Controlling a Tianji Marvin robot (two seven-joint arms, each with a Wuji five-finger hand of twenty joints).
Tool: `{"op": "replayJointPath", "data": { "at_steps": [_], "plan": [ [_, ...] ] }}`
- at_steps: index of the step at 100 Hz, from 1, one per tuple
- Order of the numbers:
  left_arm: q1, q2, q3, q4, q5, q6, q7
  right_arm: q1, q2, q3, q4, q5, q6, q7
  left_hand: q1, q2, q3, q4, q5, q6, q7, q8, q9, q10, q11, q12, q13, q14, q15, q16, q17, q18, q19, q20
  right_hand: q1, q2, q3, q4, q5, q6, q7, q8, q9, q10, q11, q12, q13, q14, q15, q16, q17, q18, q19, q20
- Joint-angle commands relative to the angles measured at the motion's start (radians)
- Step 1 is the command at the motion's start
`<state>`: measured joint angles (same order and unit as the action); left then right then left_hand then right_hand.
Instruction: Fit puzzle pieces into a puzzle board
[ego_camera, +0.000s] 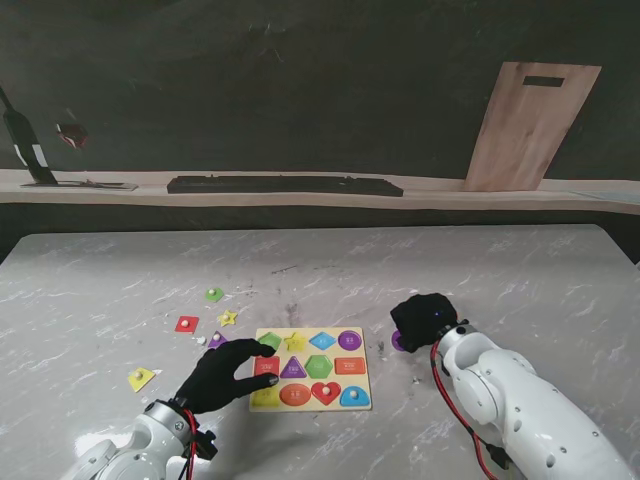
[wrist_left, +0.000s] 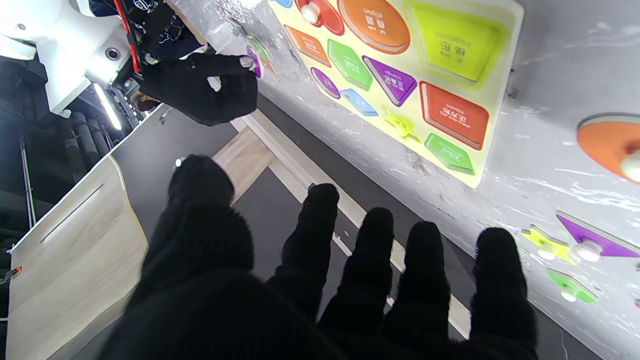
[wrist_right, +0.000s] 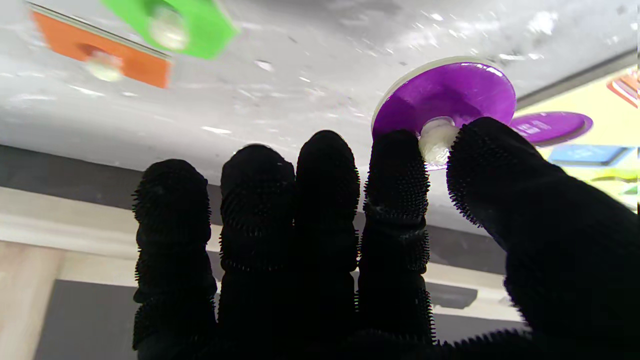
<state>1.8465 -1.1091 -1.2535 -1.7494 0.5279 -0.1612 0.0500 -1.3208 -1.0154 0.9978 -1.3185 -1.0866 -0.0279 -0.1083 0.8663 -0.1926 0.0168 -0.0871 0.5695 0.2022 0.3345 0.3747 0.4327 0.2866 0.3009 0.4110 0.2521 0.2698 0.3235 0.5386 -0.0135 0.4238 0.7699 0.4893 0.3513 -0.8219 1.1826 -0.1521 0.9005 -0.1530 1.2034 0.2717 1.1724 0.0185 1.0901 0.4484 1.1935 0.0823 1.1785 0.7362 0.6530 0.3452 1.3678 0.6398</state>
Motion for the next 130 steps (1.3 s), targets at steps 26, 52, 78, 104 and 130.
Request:
{"op": "replayJointPath", "data": {
  "at_steps": [26,52,78,104,130],
  "plan": [
    [0.013,-0.002,-0.004,-0.007,0.0,-0.005,0.006,0.165,-0.061,-0.225,0.111,0.117,0.071,0.003,-0.003,0.023,-0.039,0.038,0.031,-0.021,-0.013,-0.007,0.001,-0.002,-0.014,-0.012,-0.031,-0.037,-0.023,-0.011,-0.015,-0.057,-0.011,0.017,0.047,0.002,0.084,0.085,0.029,-0.053,0.055,0.024,0.029,0.058,0.053,0.0,0.035,-0.005,0.053,0.021,0.014,0.037,0.052,0.026],
    [0.017,-0.002,-0.007,-0.009,0.003,-0.006,0.011,0.27,-0.102,-0.358,0.211,0.214,0.107,-0.036,-0.003,0.023,-0.039,0.038,0.03,-0.022,-0.013,-0.007,0.0,-0.003,-0.014,-0.012,-0.03,-0.036,-0.023,-0.011,-0.015,-0.06,-0.012,0.016,0.039,0.032,0.069,0.092,0.012,-0.054,0.05,0.03,0.014,0.054,0.054,0.001,0.024,-0.01,0.05,0.02,0.008,0.032,0.051,0.028],
    [0.018,-0.003,-0.008,-0.01,0.0,-0.004,0.011,0.338,-0.132,-0.442,0.274,0.268,0.117,-0.046,-0.003,0.023,-0.039,0.038,0.03,-0.021,-0.012,-0.007,0.0,-0.004,-0.014,-0.012,-0.031,-0.039,-0.023,-0.012,-0.016,-0.059,-0.011,0.017,0.039,0.044,0.06,0.095,0.002,-0.054,0.051,0.03,0.007,0.051,0.054,0.002,0.018,-0.011,0.049,0.019,0.005,0.029,0.05,0.028],
    [0.019,-0.003,-0.01,-0.01,-0.001,-0.007,0.012,0.363,-0.146,-0.494,0.304,0.296,0.133,-0.035,-0.003,0.023,-0.04,0.038,0.032,-0.022,-0.011,-0.006,0.002,-0.004,-0.013,-0.012,-0.03,-0.036,-0.022,-0.011,-0.015,-0.058,-0.011,0.017,0.043,0.038,0.061,0.097,0.004,-0.052,0.053,0.029,0.009,0.054,0.056,0.003,0.019,-0.006,0.052,0.019,0.005,0.032,0.054,0.029],
    [0.014,-0.002,-0.007,-0.008,-0.005,-0.002,0.006,0.358,-0.14,-0.503,0.293,0.286,0.139,-0.019,-0.003,0.022,-0.039,0.038,0.031,-0.021,-0.013,-0.007,0.001,-0.001,-0.014,-0.012,-0.03,-0.036,-0.023,-0.011,-0.016,-0.058,-0.011,0.017,0.04,0.034,0.061,0.094,0.005,-0.058,0.05,0.026,0.007,0.055,0.054,0.002,0.014,-0.004,0.052,0.017,-0.002,0.033,0.054,0.028]
  ]
}}
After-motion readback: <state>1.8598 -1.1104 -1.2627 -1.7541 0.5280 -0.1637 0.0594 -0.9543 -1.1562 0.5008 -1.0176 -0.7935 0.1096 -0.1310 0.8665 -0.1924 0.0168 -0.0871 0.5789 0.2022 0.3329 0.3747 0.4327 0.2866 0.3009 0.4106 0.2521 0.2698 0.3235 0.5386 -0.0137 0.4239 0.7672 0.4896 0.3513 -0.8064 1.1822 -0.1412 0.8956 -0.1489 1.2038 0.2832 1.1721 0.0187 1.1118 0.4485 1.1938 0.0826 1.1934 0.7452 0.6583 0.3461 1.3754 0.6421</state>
